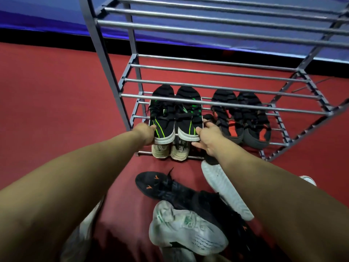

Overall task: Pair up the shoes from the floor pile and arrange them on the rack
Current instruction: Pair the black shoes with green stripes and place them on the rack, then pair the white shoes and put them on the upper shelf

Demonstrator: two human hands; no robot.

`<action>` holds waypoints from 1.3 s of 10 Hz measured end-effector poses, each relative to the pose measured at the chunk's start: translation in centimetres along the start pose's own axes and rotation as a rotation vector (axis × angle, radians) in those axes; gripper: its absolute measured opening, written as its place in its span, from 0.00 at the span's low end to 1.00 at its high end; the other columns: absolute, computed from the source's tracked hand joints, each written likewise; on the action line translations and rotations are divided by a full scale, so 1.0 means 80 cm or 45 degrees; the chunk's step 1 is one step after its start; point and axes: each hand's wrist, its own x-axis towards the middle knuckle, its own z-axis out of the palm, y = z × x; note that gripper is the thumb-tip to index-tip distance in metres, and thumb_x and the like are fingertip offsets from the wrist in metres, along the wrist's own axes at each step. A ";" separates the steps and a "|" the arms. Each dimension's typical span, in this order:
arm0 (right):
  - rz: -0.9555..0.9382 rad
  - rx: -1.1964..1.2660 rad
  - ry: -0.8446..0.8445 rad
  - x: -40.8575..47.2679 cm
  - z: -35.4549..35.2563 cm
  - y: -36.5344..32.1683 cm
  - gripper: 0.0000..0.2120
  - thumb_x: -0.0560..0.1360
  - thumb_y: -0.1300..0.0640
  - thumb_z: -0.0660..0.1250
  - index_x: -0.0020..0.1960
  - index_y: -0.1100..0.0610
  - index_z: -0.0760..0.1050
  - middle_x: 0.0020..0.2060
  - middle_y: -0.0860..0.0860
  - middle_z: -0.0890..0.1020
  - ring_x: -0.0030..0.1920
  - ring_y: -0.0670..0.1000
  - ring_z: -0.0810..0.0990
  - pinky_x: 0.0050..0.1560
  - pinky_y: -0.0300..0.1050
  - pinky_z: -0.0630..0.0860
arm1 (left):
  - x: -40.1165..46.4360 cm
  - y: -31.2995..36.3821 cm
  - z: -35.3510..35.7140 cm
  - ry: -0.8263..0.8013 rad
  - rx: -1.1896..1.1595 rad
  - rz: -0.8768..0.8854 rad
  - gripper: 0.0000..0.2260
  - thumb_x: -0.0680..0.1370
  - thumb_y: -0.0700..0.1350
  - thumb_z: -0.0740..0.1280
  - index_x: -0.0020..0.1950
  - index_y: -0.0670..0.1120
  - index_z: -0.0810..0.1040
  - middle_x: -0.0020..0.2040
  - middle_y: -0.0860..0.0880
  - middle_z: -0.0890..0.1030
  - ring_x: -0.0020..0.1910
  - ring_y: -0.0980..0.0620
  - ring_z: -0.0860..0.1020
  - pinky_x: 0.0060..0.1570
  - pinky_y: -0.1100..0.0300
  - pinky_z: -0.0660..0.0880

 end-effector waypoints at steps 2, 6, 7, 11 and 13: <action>-0.085 -0.521 -0.007 -0.002 -0.011 0.007 0.24 0.81 0.52 0.60 0.76 0.47 0.61 0.45 0.47 0.77 0.43 0.55 0.84 0.39 0.52 0.84 | 0.023 -0.023 -0.001 0.125 0.298 0.130 0.23 0.79 0.59 0.54 0.69 0.49 0.71 0.63 0.41 0.79 0.59 0.37 0.78 0.60 0.48 0.75; -0.025 -0.720 0.011 -0.127 -0.048 0.128 0.16 0.80 0.53 0.61 0.67 0.52 0.71 0.46 0.54 0.80 0.39 0.56 0.79 0.30 0.46 0.77 | -0.132 -0.142 0.006 0.053 -0.052 0.083 0.13 0.80 0.43 0.58 0.35 0.48 0.71 0.40 0.44 0.78 0.29 0.49 0.72 0.23 0.67 0.71; 0.040 -0.824 -0.117 -0.161 -0.048 0.187 0.13 0.79 0.56 0.62 0.63 0.56 0.75 0.41 0.55 0.77 0.32 0.55 0.74 0.27 0.43 0.70 | -0.166 -0.198 0.017 -0.037 -0.040 0.062 0.11 0.81 0.40 0.59 0.40 0.48 0.73 0.39 0.46 0.76 0.31 0.51 0.71 0.21 0.68 0.69; 0.057 -1.205 -0.358 -0.280 -0.060 0.331 0.25 0.78 0.56 0.63 0.75 0.51 0.64 0.66 0.55 0.77 0.65 0.57 0.76 0.66 0.47 0.71 | -0.194 -0.344 0.081 -0.078 0.091 -0.134 0.33 0.76 0.51 0.68 0.77 0.46 0.58 0.71 0.43 0.69 0.69 0.41 0.70 0.70 0.48 0.67; 0.075 -1.045 -0.212 -0.272 -0.065 0.333 0.27 0.78 0.50 0.62 0.74 0.50 0.61 0.57 0.57 0.82 0.58 0.60 0.79 0.61 0.52 0.75 | -0.159 -0.312 0.087 -0.089 -0.299 -0.315 0.17 0.73 0.56 0.68 0.50 0.45 0.72 0.48 0.43 0.80 0.40 0.44 0.79 0.45 0.48 0.81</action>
